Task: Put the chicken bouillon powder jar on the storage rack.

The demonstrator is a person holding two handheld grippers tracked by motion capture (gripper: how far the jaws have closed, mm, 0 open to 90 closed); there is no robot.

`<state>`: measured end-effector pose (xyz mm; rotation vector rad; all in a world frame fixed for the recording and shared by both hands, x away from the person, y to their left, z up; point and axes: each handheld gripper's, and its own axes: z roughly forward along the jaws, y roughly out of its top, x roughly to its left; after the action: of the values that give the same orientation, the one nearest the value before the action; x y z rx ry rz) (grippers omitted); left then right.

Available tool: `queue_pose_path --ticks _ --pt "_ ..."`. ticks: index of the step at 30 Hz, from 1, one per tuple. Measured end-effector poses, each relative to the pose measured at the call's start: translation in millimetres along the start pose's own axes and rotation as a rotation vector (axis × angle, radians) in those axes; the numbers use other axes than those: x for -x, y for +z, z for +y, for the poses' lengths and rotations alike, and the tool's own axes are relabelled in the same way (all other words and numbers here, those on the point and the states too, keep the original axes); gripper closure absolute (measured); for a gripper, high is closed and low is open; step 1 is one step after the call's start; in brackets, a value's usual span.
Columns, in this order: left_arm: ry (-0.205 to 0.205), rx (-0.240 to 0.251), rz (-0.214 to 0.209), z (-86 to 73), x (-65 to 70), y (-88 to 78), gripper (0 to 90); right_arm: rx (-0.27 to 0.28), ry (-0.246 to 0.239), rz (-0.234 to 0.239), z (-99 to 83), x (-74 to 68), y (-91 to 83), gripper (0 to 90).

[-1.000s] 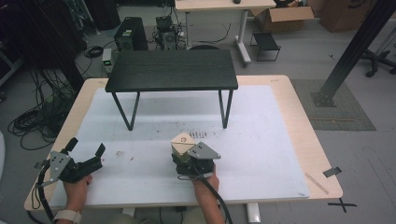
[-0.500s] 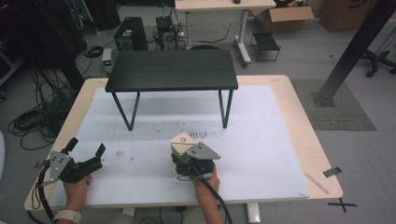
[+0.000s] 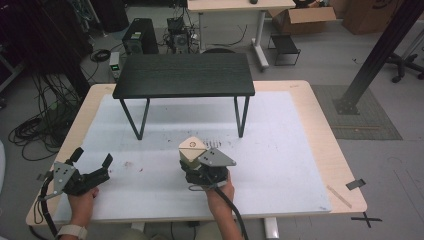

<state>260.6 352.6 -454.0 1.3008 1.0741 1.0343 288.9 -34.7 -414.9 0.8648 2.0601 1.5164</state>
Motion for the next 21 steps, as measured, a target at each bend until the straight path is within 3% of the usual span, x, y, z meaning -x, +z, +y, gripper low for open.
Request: queue_pose_path --ticks 21 --pt "0.000 -0.006 0.000 0.2 0.0 0.7 0.2 0.090 -0.015 0.030 42.6 9.4 -0.2 28.8"
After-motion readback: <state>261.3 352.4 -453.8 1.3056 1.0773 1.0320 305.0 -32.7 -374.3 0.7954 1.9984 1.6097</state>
